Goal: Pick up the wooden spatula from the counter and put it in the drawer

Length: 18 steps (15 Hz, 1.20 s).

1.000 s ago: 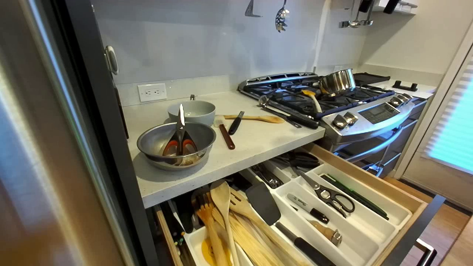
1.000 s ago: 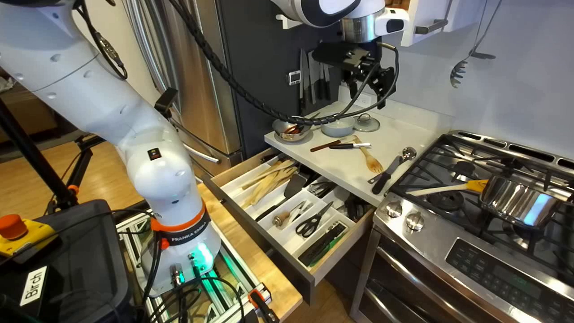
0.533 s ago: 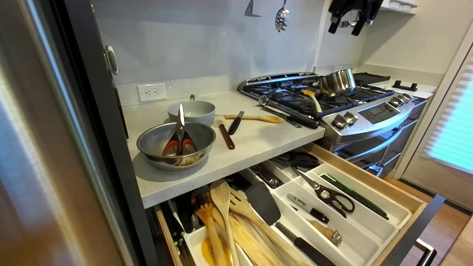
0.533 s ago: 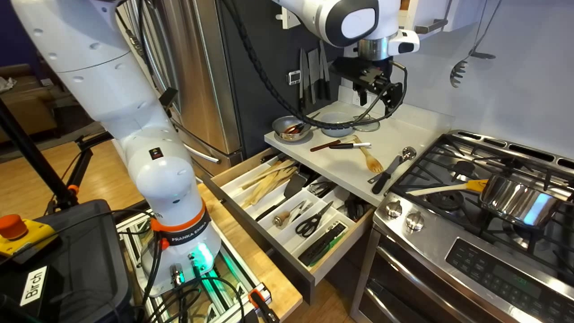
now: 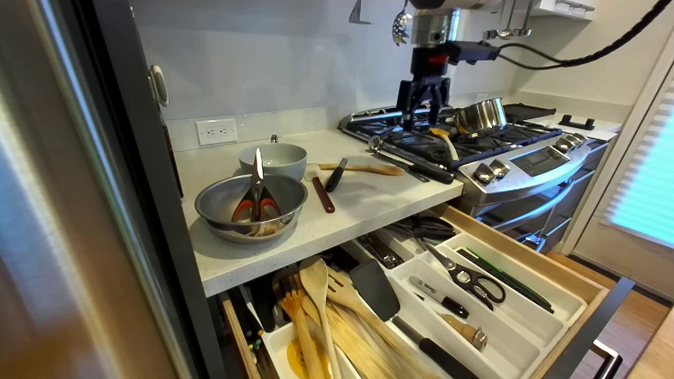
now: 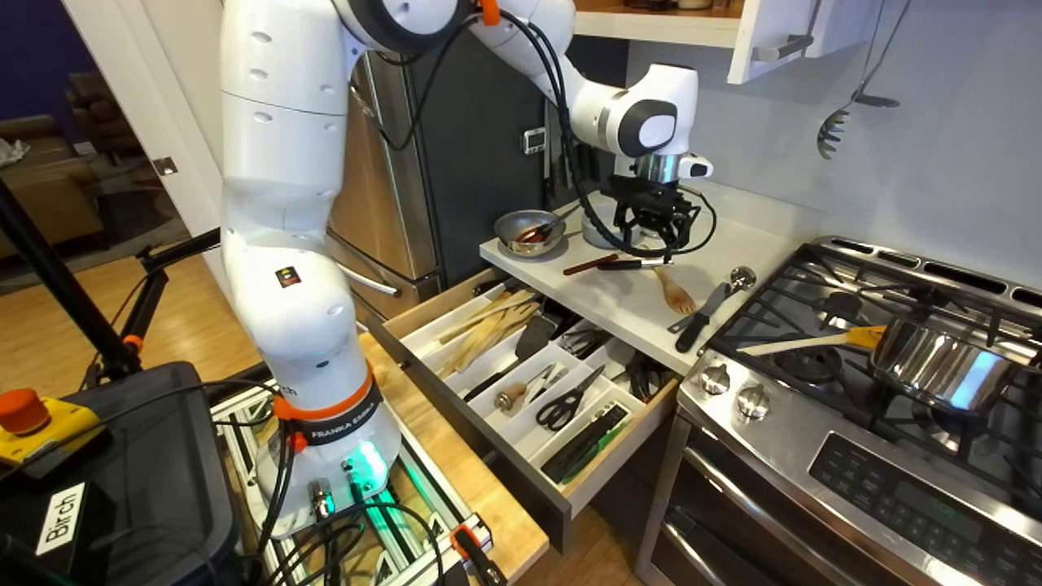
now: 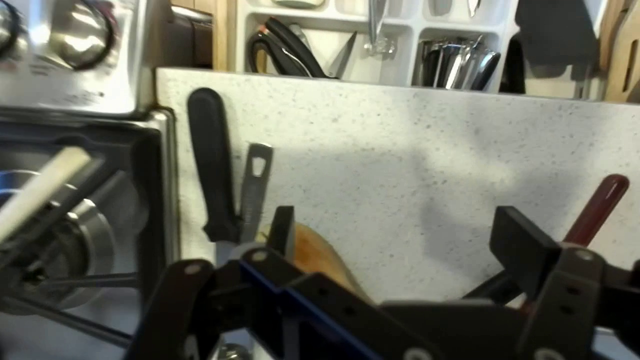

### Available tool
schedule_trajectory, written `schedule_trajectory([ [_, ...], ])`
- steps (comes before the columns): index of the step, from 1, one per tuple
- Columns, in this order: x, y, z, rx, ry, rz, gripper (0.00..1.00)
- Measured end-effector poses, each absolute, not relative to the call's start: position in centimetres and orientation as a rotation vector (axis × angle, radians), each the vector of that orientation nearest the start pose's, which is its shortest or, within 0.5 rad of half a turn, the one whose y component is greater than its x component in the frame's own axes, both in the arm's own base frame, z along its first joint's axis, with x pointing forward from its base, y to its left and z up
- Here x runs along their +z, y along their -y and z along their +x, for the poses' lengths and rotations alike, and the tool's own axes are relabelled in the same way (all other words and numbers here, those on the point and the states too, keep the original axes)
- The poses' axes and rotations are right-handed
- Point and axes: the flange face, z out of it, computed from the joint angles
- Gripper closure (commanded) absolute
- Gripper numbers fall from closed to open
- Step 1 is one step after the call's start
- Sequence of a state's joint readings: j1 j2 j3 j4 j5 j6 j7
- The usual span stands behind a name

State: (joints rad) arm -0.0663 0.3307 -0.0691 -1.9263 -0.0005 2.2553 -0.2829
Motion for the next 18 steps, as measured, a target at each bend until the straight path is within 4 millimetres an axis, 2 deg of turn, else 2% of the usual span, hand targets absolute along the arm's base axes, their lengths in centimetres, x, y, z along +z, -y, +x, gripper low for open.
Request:
schedule_trajectory([
  [3,29.1,5.6,64.6,0.106,0.468,-3.07,0.0],
  [6,28.8,6.2,66.9,0.182,0.6,-3.01,0.0],
  [9,29.0,6.7,67.5,0.162,0.638,-3.014,0.0],
  [11,28.7,5.9,68.3,0.08,0.785,-2.984,0.0],
  [15,26.2,4.0,70.0,0.018,1.072,-2.838,0.0],
  [18,24.7,3.6,71.4,0.103,1.281,-2.738,0.0],
])
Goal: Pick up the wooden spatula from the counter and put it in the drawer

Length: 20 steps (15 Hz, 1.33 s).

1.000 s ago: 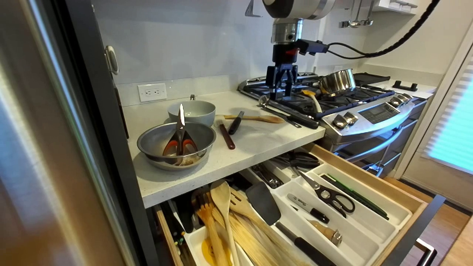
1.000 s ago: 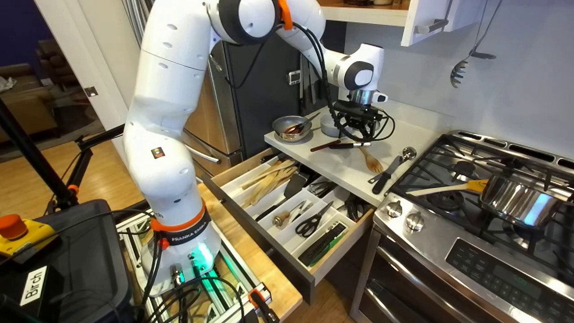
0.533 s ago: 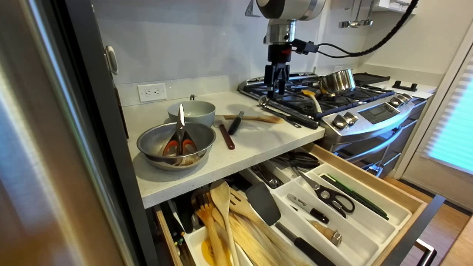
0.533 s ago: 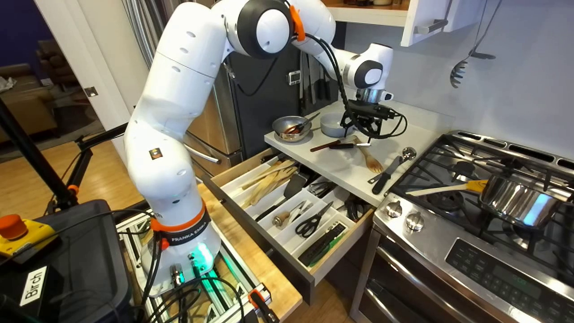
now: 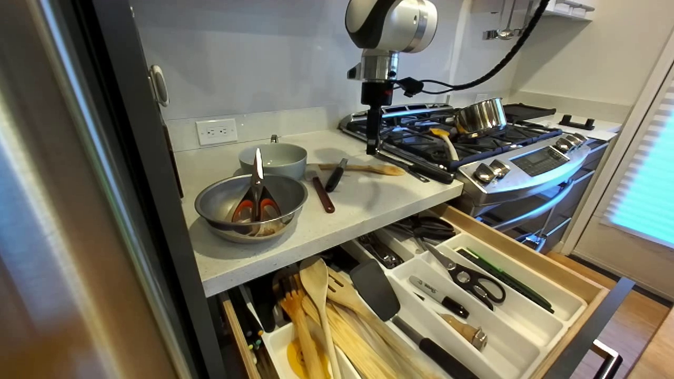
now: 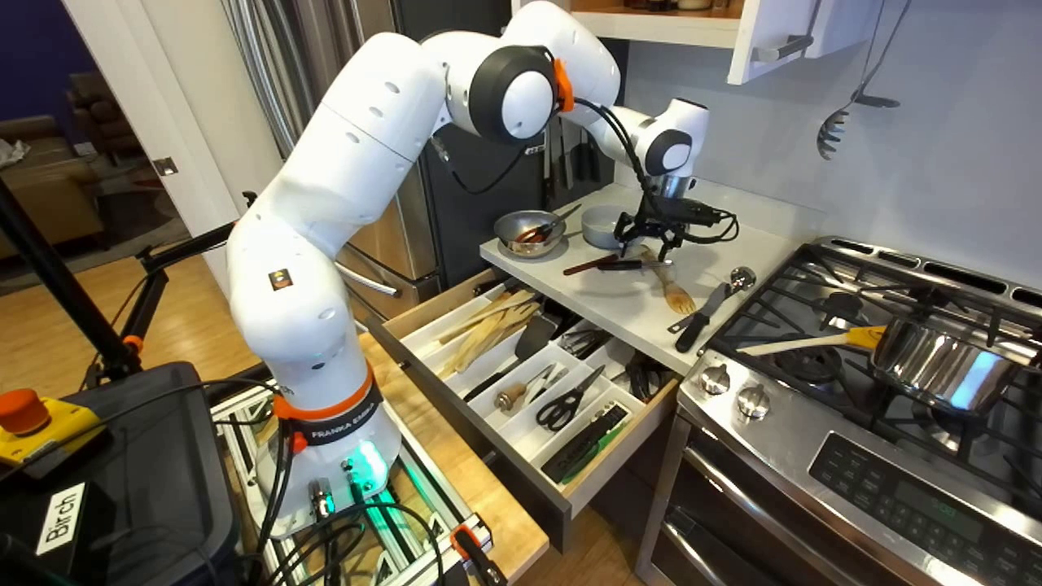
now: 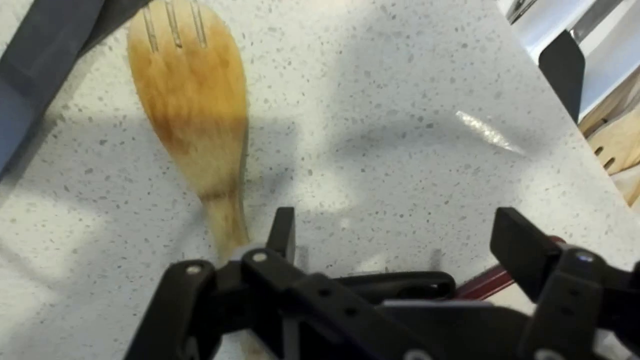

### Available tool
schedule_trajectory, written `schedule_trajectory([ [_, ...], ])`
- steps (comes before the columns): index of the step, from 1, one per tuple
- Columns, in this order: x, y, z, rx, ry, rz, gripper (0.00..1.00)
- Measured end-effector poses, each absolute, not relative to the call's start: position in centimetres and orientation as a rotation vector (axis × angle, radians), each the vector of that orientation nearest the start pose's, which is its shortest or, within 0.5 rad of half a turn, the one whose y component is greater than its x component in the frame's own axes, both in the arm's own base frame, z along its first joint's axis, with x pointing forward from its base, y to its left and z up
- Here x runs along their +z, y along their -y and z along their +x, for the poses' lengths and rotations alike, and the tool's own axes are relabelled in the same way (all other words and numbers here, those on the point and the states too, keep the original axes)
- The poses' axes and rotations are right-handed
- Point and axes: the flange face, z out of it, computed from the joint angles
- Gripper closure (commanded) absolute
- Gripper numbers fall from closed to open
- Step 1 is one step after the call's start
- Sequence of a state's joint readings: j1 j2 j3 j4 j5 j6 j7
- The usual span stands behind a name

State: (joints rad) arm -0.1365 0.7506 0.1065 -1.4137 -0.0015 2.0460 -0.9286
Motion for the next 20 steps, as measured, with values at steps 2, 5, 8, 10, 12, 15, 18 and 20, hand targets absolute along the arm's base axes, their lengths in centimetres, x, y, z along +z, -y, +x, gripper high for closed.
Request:
schedule_trajectory([
  [2,23.2,3.1,72.4,0.174,1.406,-2.696,0.0],
  [5,21.0,2.4,73.4,0.218,1.474,-2.684,0.0],
  [8,21.0,2.4,74.0,0.19,1.501,-2.706,0.0],
  [10,21.4,2.6,74.9,0.103,1.584,-2.766,0.0],
  [12,21.2,2.8,75.4,0.013,1.655,-2.81,0.01],
  [15,20.2,3.3,75.4,-0.048,1.665,-2.829,0.3],
  [18,19.2,3.9,75.2,-0.051,1.643,-2.829,0.55],
  [20,19.0,4.1,75.2,-0.064,1.627,-2.828,0.71],
])
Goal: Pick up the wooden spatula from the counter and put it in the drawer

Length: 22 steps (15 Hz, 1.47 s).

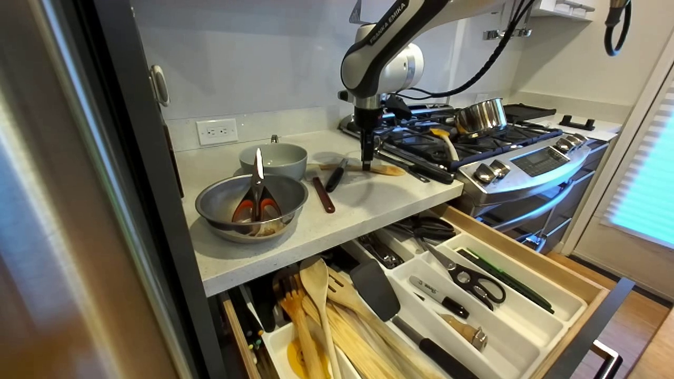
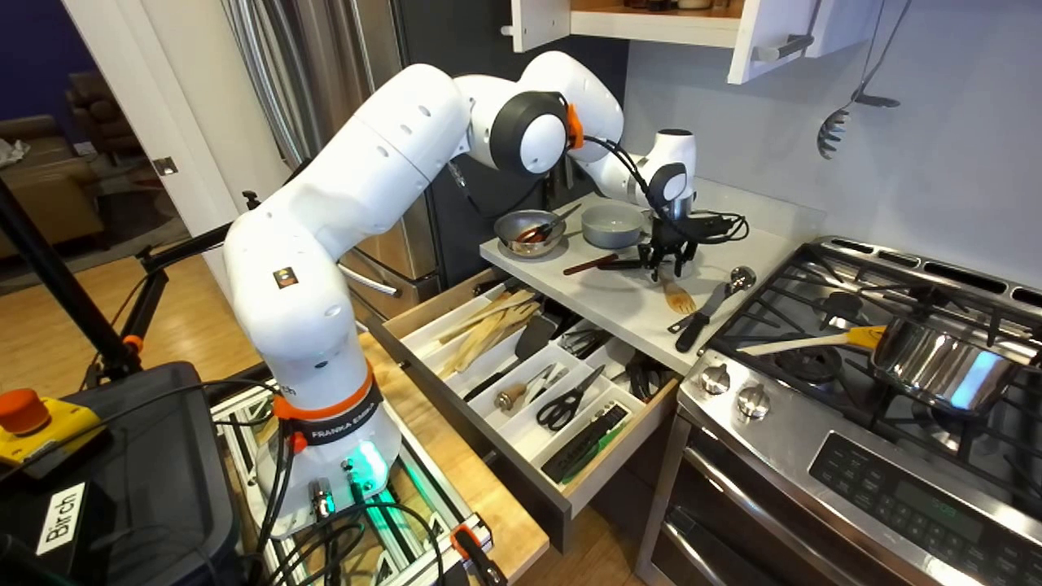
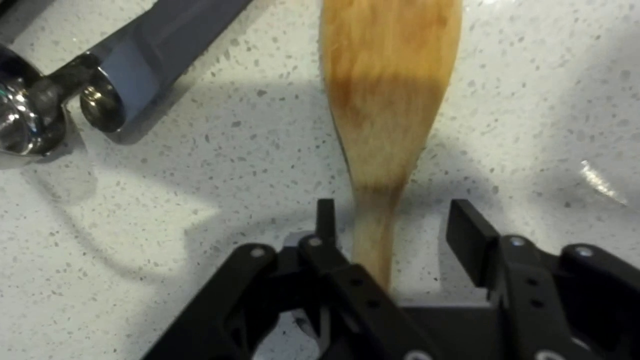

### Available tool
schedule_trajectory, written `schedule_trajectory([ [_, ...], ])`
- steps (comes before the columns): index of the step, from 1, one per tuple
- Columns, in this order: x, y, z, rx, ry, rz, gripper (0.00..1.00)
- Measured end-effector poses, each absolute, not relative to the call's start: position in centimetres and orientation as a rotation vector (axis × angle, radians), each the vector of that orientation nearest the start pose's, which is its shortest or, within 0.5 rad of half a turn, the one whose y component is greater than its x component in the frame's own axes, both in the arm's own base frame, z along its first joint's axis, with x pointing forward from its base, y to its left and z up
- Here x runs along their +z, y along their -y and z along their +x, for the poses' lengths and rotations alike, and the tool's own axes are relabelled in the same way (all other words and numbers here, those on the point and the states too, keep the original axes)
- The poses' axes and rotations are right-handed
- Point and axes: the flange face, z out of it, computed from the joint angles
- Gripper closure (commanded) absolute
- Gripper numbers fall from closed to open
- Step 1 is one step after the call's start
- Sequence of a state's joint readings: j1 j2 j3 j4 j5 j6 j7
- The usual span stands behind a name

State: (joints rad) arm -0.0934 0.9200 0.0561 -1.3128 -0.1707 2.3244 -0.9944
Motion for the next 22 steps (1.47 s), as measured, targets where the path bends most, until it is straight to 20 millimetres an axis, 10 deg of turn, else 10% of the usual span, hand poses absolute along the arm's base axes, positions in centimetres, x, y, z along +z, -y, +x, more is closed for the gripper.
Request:
schedule_trajectory([
  [5,19.1,4.9,75.3,-0.087,1.599,-2.834,0.92],
  [6,19.1,5.3,75.3,-0.091,1.585,-2.838,0.74],
  [17,19.8,6.9,75.4,-0.252,1.383,-2.724,0.01],
  [22,19.3,7.5,75.1,-0.241,1.326,-2.698,0.11],
])
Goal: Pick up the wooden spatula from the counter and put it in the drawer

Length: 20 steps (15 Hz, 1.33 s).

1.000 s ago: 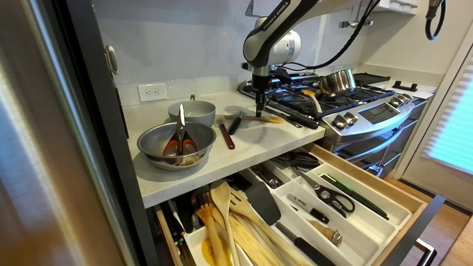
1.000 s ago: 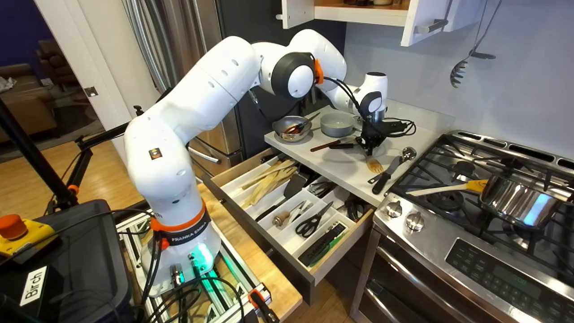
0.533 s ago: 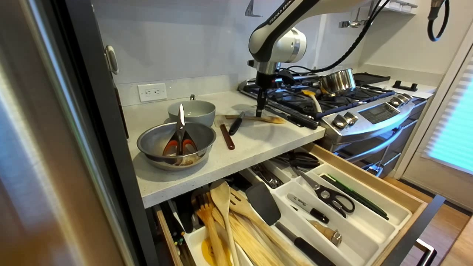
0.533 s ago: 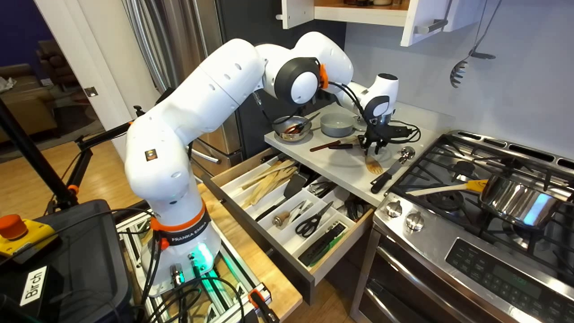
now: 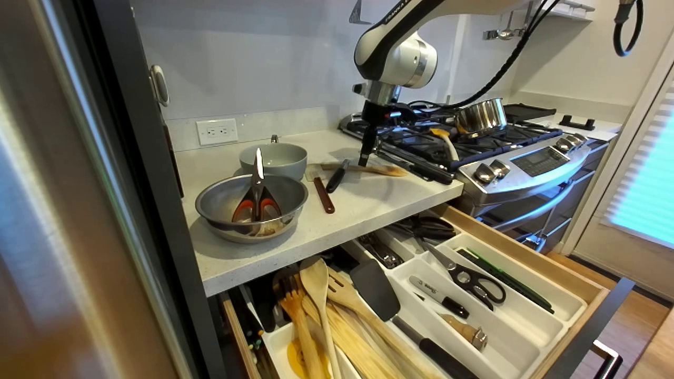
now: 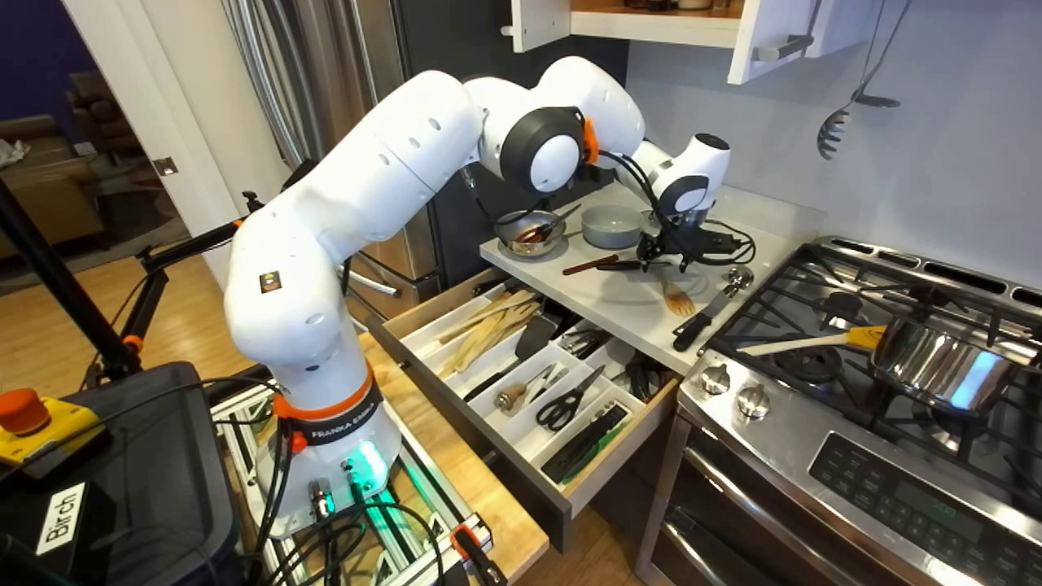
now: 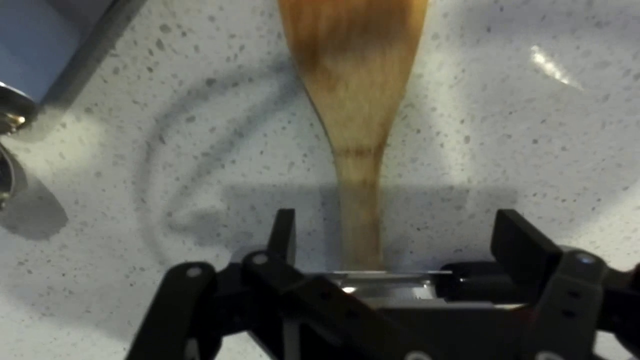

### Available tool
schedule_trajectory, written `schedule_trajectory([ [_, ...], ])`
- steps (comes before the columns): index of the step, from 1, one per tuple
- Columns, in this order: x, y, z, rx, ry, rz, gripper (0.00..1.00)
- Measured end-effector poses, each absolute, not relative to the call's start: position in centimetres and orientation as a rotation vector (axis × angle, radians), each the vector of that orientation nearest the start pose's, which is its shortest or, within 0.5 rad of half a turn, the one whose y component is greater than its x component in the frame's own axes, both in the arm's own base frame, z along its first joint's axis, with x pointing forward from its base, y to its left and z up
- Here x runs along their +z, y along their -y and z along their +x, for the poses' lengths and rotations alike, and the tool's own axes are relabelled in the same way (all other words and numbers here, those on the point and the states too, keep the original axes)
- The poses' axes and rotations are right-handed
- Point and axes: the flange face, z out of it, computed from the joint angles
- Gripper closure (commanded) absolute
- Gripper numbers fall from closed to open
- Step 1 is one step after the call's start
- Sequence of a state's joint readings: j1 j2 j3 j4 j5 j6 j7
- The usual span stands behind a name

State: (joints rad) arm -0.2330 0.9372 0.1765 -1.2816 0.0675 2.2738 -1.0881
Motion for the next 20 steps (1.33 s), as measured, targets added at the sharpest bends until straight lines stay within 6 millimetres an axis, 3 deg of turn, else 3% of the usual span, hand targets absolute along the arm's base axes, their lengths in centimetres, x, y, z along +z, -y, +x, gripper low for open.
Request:
schedule_trajectory([
  [1,18.9,8.2,74.9,-0.231,1.31,-2.703,0.28],
  [2,18.4,8.9,74.7,-0.219,1.291,-2.706,0.29],
  [5,16.9,10.7,74.3,-0.173,1.241,-2.7,0.54],
  [10,17.6,10.9,75.1,-0.197,1.251,-2.703,0.92],
  [16,18.8,7.2,75.6,-0.1,1.388,-2.732,0.92],
  [20,24.2,3.5,75.8,-0.032,1.542,-2.876,0.92],
])
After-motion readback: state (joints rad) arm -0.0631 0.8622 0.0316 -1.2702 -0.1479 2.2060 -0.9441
